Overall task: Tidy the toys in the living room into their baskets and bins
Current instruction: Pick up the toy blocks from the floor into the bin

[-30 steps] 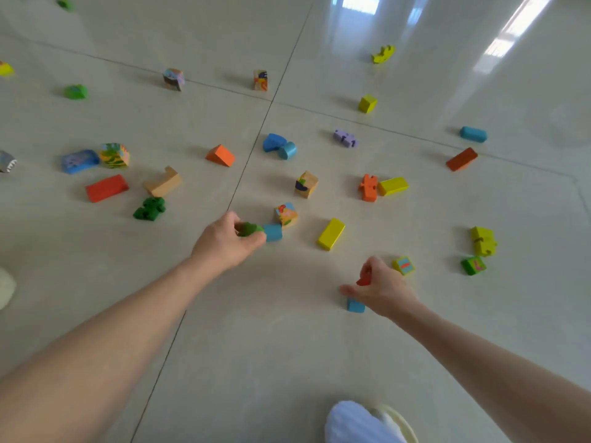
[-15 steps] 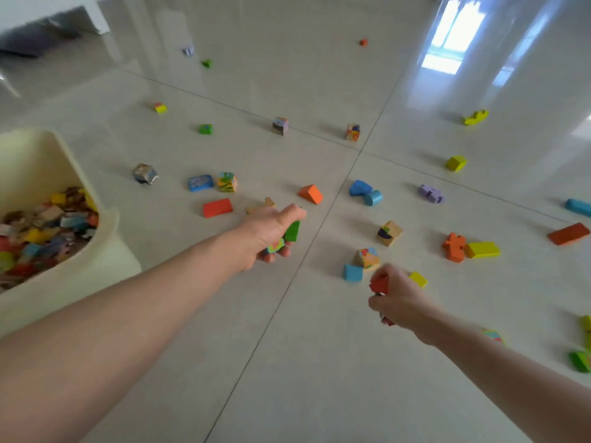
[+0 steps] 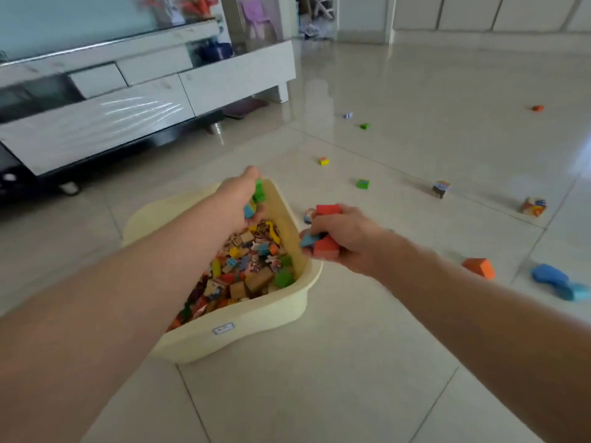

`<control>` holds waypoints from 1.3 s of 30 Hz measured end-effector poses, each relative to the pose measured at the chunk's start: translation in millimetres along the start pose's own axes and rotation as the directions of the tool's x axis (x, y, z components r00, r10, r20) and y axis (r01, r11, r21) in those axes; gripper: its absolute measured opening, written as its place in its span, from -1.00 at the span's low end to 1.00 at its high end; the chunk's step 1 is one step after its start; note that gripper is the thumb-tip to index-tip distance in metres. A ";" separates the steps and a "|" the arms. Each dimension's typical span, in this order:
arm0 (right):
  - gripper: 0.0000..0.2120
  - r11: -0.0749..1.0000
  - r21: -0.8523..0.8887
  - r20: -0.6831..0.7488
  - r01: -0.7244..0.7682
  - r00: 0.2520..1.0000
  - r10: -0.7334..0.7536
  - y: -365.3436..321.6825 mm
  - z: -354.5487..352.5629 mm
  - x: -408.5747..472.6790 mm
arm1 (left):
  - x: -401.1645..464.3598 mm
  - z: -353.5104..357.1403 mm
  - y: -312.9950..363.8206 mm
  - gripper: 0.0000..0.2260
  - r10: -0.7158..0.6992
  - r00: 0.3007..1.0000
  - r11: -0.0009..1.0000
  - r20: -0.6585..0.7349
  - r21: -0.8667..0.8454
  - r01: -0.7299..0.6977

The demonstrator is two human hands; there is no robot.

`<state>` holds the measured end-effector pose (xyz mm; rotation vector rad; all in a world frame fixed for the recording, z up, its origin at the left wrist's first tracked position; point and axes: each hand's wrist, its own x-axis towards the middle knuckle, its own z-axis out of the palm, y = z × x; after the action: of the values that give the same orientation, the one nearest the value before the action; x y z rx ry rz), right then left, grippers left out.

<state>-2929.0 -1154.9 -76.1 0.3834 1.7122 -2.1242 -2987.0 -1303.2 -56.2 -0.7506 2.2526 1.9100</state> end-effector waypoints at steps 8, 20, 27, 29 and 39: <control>-0.79 0.976 0.120 -0.023 -0.183 0.982 0.187 34.6 44.6 32.0 | 36.9 -35.2 -67.5 -0.76 -0.301 0.953 0.950 0.028 0.097 0.297; -0.73 0.997 0.016 0.001 -0.073 0.997 0.073 38.6 -34.3 -1.1 | 45.3 10.7 -112.9 -0.70 -0.380 0.922 0.805 0.077 0.517 0.289; -0.94 0.998 0.065 -0.402 -0.023 0.914 0.047 46.0 -186.8 -46.7 | 5.3 88.1 -73.8 -0.57 0.692 0.722 0.506 0.027 0.696 -0.511; -0.89 0.993 0.119 -0.514 0.021 0.857 0.044 52.7 -234.9 -69.6 | -25.5 129.1 -67.1 -0.54 0.877 0.456 0.302 0.153 0.562 -0.770; -0.89 0.972 0.213 -0.804 0.103 0.583 0.115 144.4 -355.3 -172.0 | -162.2 326.1 -182.3 -0.55 0.237 0.511 0.310 0.826 0.434 -0.846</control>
<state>-2719.9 -813.4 -203.7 1.6749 1.8260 -2.3102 -2846.0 -962.0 -228.3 0.9079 2.5869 0.6347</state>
